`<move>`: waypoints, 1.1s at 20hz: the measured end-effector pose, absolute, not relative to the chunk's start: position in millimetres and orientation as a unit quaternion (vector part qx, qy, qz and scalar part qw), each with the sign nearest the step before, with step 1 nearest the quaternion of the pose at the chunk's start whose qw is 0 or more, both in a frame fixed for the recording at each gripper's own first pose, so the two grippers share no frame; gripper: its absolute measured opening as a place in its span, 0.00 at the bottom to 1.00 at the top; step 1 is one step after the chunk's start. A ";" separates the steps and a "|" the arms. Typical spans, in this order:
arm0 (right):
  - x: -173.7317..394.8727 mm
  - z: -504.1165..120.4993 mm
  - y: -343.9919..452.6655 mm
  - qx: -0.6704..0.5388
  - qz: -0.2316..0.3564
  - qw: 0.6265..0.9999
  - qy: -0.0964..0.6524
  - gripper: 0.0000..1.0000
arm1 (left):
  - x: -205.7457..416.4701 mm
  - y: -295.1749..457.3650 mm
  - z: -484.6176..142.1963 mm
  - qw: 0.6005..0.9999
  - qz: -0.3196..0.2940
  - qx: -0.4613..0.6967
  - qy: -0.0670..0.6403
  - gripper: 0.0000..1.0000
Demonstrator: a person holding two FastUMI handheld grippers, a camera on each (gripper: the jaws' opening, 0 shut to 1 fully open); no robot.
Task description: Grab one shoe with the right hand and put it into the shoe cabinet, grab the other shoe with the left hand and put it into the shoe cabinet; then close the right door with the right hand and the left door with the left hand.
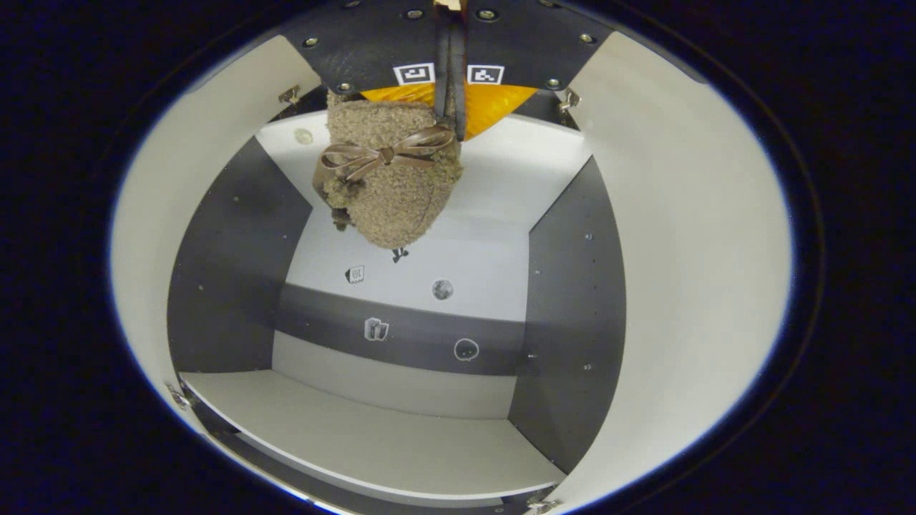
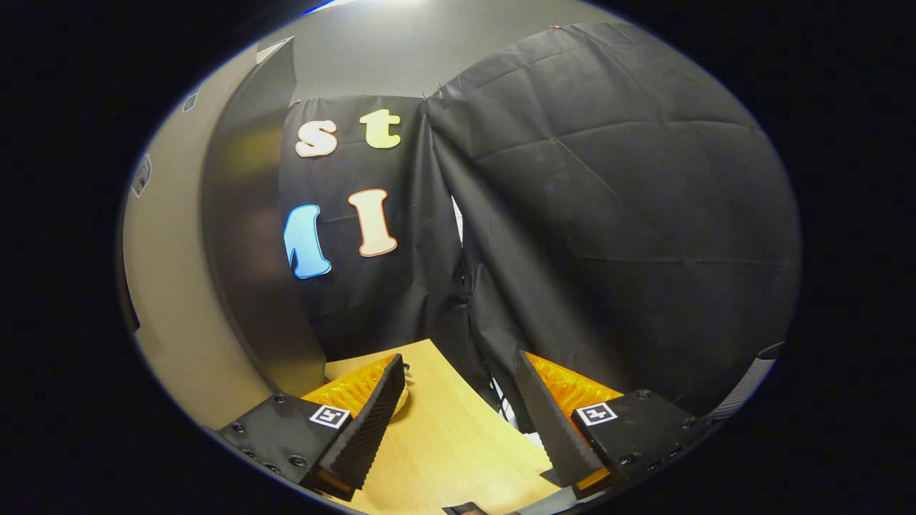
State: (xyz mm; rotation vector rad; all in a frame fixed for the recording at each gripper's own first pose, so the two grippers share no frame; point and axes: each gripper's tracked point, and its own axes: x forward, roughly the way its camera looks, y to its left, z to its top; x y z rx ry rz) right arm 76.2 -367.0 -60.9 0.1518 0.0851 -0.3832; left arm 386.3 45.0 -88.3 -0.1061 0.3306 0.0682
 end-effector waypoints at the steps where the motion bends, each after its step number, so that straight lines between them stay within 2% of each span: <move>1: 74.9 -61.1 -369.1 0.076 -0.192 0.977 0.043 0.99 | 399.1 46.0 -83.2 0.985 0.035 -0.056 0.160 0.02; 4: 70.9 -62.0 -372.2 0.075 -0.197 0.976 0.046 0.94 | 436.4 54.4 -82.5 0.985 0.043 -0.060 0.156 0.01; 5: 69.0 -63.5 -373.6 0.074 -0.200 0.976 0.047 0.99 | 445.9 56.6 -83.3 0.985 0.045 -0.062 0.156 0.01; 7: 66.3 -64.4 -375.4 0.075 -0.202 0.975 0.051 0.99 | 467.2 64.1 -86.5 0.984 0.053 -0.065 0.157 0.01; 8: 63.9 -64.9 -375.9 0.075 -0.203 0.975 0.054 0.94 | 475.3 69.8 -89.5 0.983 0.060 -0.063 0.160 0.01; 9: 62.4 -65.8 -375.3 0.075 -0.201 0.975 0.055 0.99 | 484.1 74.9 -90.5 0.983 0.067 -0.060 0.157 0.01; 10: 61.3 -65.2 -374.9 0.072 -0.202 0.975 0.055 0.94 | 491.9 78.2 -92.8 0.983 0.071 -0.055 0.157 0.01; 11: 59.9 -66.6 -376.9 0.068 -0.205 0.975 0.056 0.99 | 498.1 81.3 -94.1 0.983 0.074 -0.052 0.158 0.01; 13: 57.1 -74.0 -377.1 0.065 -0.207 0.974 0.066 0.99 | 512.2 83.0 -96.8 0.983 0.077 -0.059 0.158 0.02; 20: 58.9 -76.3 -373.6 0.082 -0.201 0.974 0.066 0.99 | 539.7 73.0 -124.8 0.976 0.071 -0.041 0.203 0.02; 21: 58.5 -78.0 -373.8 0.083 -0.200 0.974 0.067 0.94 | 544.4 70.4 -128.4 0.976 0.069 -0.039 0.203 0.02; 22: 57.3 -80.0 -374.5 0.083 -0.200 0.974 0.068 0.99 | 540.3 68.5 -125.8 0.976 0.066 -0.035 0.206 0.03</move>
